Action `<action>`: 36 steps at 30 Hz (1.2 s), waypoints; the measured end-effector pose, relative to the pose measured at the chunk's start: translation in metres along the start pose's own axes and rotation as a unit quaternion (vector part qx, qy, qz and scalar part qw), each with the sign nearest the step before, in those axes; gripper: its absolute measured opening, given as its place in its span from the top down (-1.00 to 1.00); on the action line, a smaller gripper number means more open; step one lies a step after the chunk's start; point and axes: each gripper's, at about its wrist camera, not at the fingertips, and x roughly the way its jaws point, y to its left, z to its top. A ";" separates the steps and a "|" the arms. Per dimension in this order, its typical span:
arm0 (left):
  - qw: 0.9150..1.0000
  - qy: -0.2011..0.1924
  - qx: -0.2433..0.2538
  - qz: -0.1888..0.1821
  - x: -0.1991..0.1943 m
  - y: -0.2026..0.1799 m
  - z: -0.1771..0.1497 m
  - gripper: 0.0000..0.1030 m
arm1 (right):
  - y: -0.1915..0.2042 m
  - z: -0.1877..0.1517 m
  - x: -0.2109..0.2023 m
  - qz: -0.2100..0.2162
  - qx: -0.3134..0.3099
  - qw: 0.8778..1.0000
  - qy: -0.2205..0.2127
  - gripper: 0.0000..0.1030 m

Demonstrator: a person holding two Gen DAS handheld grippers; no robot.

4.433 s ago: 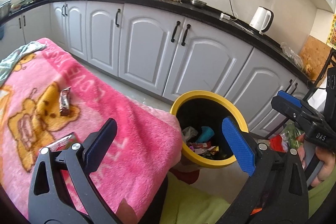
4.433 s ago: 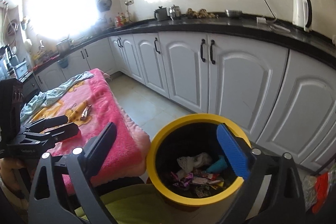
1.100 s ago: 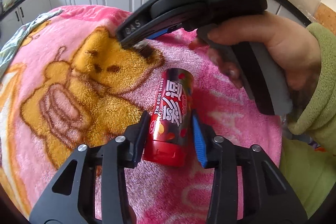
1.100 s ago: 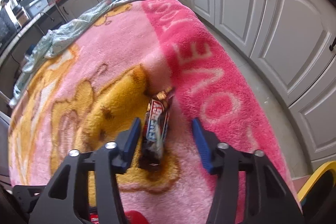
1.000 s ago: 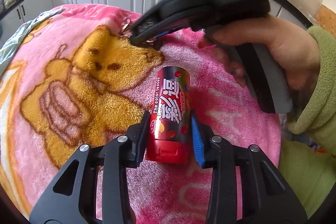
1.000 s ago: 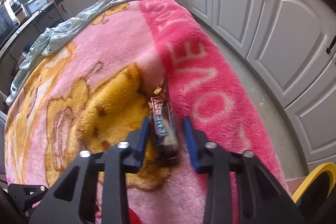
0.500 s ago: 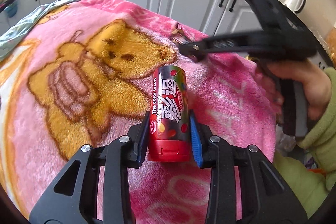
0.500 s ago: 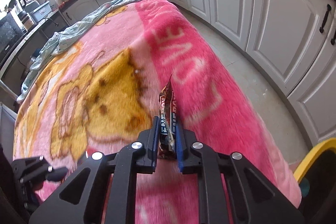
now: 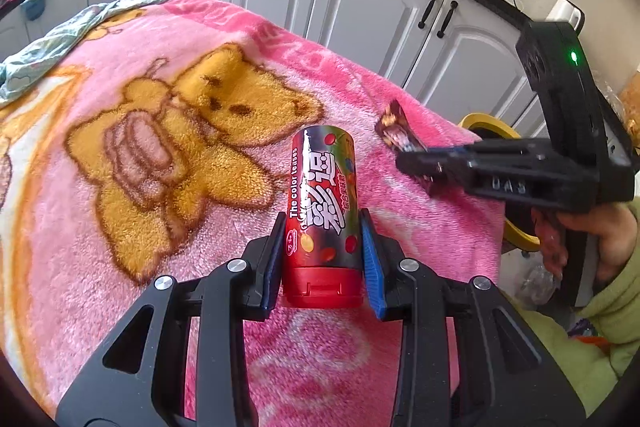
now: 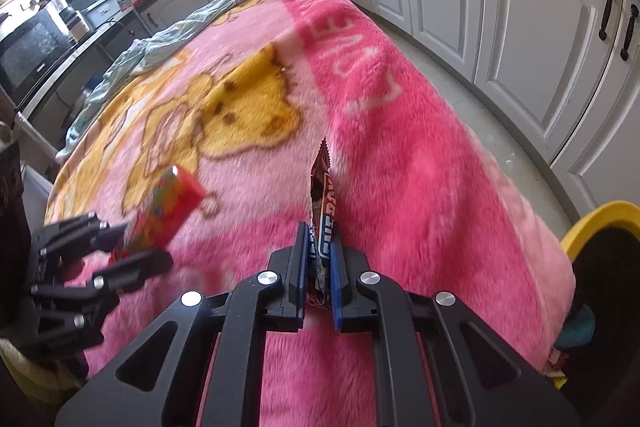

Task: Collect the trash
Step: 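Carry the red tube and chocolate bar over the yellow bin with both tools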

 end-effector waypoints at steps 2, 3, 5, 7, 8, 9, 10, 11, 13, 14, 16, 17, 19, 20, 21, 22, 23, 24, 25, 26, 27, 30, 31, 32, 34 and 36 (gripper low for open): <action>1.000 -0.004 0.000 0.002 -0.005 -0.003 0.000 0.47 | 0.001 -0.007 -0.005 0.003 0.000 1.000 0.000 0.82; 1.000 -0.006 -0.001 0.001 -0.007 -0.004 0.000 0.47 | 0.001 -0.009 -0.007 0.004 0.000 1.000 0.000 0.82; 1.000 -0.010 0.000 0.001 -0.010 -0.007 0.001 0.47 | 0.001 -0.015 -0.013 0.008 0.002 1.000 0.000 0.82; 1.000 -0.014 0.002 -0.001 -0.014 -0.010 0.002 0.47 | -0.001 -0.021 -0.020 0.011 0.005 1.000 -0.003 0.82; 1.000 -0.016 0.004 -0.001 -0.016 -0.012 0.003 0.47 | -0.001 -0.022 -0.023 0.013 0.007 1.000 -0.005 0.82; 1.000 -0.018 0.005 -0.001 -0.018 -0.014 0.003 0.47 | -0.002 -0.025 -0.028 0.016 0.010 1.000 -0.007 0.82; 1.000 -0.020 0.007 -0.003 -0.021 -0.017 0.004 0.47 | -0.003 -0.027 -0.031 0.018 0.012 1.000 -0.009 0.82; 1.000 -0.022 0.007 -0.004 -0.022 -0.018 0.004 0.47 | -0.004 -0.029 -0.035 0.019 0.014 1.000 -0.011 0.82; 1.000 -0.027 0.010 -0.006 -0.027 -0.024 0.007 0.47 | -0.005 -0.032 -0.045 0.021 0.015 1.000 -0.019 0.82; 0.999 -0.029 0.011 -0.007 -0.028 -0.026 0.008 0.47 | -0.005 -0.033 -0.050 0.021 0.015 0.999 -0.022 0.82; 0.999 -0.034 0.016 -0.012 -0.031 -0.032 0.012 0.47 | -0.005 -0.036 -0.061 0.023 0.017 0.999 -0.031 0.82; 0.999 -0.035 0.017 -0.013 -0.032 -0.034 0.013 0.47 | -0.006 -0.037 -0.067 0.024 0.018 0.999 -0.036 0.82; 0.999 -0.039 0.021 -0.017 -0.033 -0.041 0.018 0.47 | -0.008 -0.039 -0.078 0.024 0.019 0.998 -0.045 0.82; 0.999 -0.041 0.024 -0.019 -0.034 -0.045 0.020 0.47 | -0.010 -0.040 -0.084 0.023 0.020 0.998 -0.050 0.82; 0.999 -0.042 0.027 -0.021 -0.034 -0.049 0.023 0.47 | -0.012 -0.042 -0.092 0.022 0.022 0.998 -0.057 0.82; 0.998 -0.044 0.030 -0.023 -0.034 -0.053 0.025 0.47 | -0.014 -0.042 -0.097 0.021 0.023 0.998 -0.062 0.82; 0.998 -0.046 0.032 -0.025 -0.034 -0.058 0.028 0.47 | -0.015 -0.043 -0.102 0.020 0.024 0.997 -0.067 0.82; 0.998 -0.047 0.035 -0.027 -0.034 -0.062 0.029 0.47 | -0.018 -0.044 -0.110 0.017 0.026 0.997 -0.074 0.82; 0.998 -0.049 0.038 -0.029 -0.034 -0.066 0.032 0.47 | -0.019 -0.045 -0.115 0.014 0.027 0.996 -0.078 0.82; 0.997 -0.050 0.040 -0.031 -0.035 -0.069 0.033 0.47 | -0.021 -0.047 -0.122 0.012 0.028 0.996 -0.085 0.82; 0.997 -0.051 0.042 -0.034 -0.035 -0.073 0.035 0.47 | -0.023 -0.048 -0.128 0.011 0.031 0.995 -0.091 0.82; 0.997 -0.055 0.048 -0.041 -0.035 -0.084 0.041 0.47 | -0.030 -0.052 -0.145 0.002 0.035 0.993 -0.109 0.82; 0.996 -0.055 0.050 -0.044 -0.034 -0.088 0.043 0.47 | -0.032 -0.054 -0.149 0.000 0.036 0.993 -0.113 0.82; 0.996 -0.057 0.053 -0.046 -0.034 -0.093 0.045 0.47 | -0.034 -0.055 -0.154 -0.002 0.039 0.992 -0.118 0.82; 0.995 -0.059 0.058 -0.051 -0.033 -0.102 0.048 0.47 | -0.040 -0.059 -0.165 -0.009 0.044 0.990 -0.131 0.82; 0.994 -0.061 0.065 -0.056 -0.032 -0.112 0.052 0.47 | -0.045 -0.062 -0.175 -0.014 0.049 0.989 -0.141 0.82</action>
